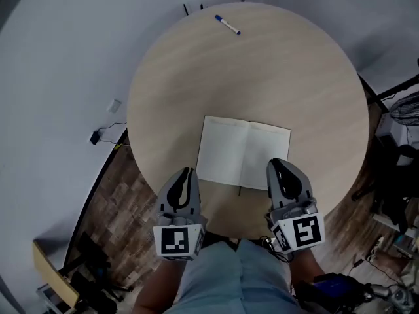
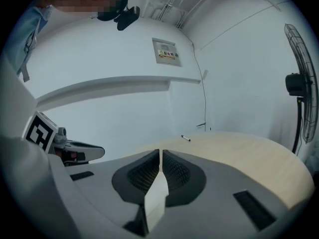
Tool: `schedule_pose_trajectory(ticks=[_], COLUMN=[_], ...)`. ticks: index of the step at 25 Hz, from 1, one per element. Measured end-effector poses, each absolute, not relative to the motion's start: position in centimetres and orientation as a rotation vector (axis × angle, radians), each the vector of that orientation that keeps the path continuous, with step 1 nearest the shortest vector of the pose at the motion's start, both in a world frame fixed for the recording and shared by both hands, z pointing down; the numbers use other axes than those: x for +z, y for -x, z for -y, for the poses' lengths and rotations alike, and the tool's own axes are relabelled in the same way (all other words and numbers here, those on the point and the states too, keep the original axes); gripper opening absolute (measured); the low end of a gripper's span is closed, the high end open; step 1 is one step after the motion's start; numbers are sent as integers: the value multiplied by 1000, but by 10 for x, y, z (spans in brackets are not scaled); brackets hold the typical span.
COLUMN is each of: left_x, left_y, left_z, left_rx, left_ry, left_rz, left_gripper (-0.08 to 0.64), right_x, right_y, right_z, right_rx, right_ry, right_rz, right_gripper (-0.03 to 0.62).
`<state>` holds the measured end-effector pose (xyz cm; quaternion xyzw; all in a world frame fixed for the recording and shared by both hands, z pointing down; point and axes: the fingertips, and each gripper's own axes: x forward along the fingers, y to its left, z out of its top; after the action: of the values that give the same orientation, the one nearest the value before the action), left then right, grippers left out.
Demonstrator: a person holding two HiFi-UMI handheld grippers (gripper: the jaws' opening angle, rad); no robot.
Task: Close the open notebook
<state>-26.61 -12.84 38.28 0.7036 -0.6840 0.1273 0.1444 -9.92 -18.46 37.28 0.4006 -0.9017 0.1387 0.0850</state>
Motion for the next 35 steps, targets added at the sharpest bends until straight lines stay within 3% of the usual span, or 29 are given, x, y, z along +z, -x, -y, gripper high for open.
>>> schedule_pose_trajectory(ticks=[3,6,9,18,28,30,32,35], left_x=[430,476,515,585,601,600,597,590], left_y=[270,270,275,288,280,282,286,286], left_z=[133,139,140,128,128,128,129,129], left_rx=[370,364,425,528,645,643,617,598], left_ry=[-1987,-1940,-1895,-1790,-1784,-1767,-1730,-1716], left_rz=[1884,1814,1757,1666,1558,1578,1603,1611], left_gripper=[31,128,172,212,182,155,67,44], right_x=[397,429,464,511,523,522,518,510], right_y=[104,107,108,117,116,115,112,105], right_z=[187,192,197,201,199,198,197,197], right_rx=[471,514,550,609,635,631,623,606], right_ry=[-1189,-1182,-1180,-1172,-1179,-1182,-1193,-1224], right_rz=[2656,2615,2548,2457,2426,2428,2433,2439], right_gripper=[49,49,49,49,49,49,49,49])
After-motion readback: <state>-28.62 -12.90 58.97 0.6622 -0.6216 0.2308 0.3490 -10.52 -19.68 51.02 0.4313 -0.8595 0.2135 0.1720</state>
